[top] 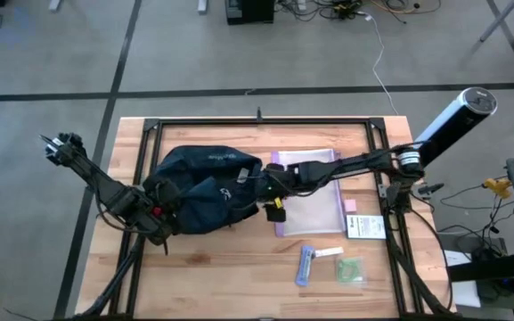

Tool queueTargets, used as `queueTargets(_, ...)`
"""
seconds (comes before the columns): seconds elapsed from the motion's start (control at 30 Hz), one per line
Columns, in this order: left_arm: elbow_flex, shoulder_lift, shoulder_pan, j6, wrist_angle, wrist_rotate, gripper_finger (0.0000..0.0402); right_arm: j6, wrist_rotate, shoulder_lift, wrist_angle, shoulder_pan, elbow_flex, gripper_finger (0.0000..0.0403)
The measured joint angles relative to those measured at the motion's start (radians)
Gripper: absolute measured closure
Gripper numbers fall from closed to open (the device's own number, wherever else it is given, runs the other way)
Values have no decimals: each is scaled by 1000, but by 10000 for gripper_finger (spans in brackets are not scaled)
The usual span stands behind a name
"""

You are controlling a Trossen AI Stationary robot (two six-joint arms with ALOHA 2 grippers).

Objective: Unpack backpack
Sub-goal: Put the white USB adapter into the backpack

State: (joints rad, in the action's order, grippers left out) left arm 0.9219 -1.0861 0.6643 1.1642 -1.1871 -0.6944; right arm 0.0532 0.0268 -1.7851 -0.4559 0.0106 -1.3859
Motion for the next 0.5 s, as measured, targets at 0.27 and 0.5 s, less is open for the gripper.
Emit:
queueTargets(0.27, -1, -61, 0, -245, 315, 8, 402, 21, 23, 20, 233, 29, -84, 125)
queueTargets(0.5, -1, -104, 0, -230, 286, 15, 402, 2, 21, -85, 266, 31, -100, 106)
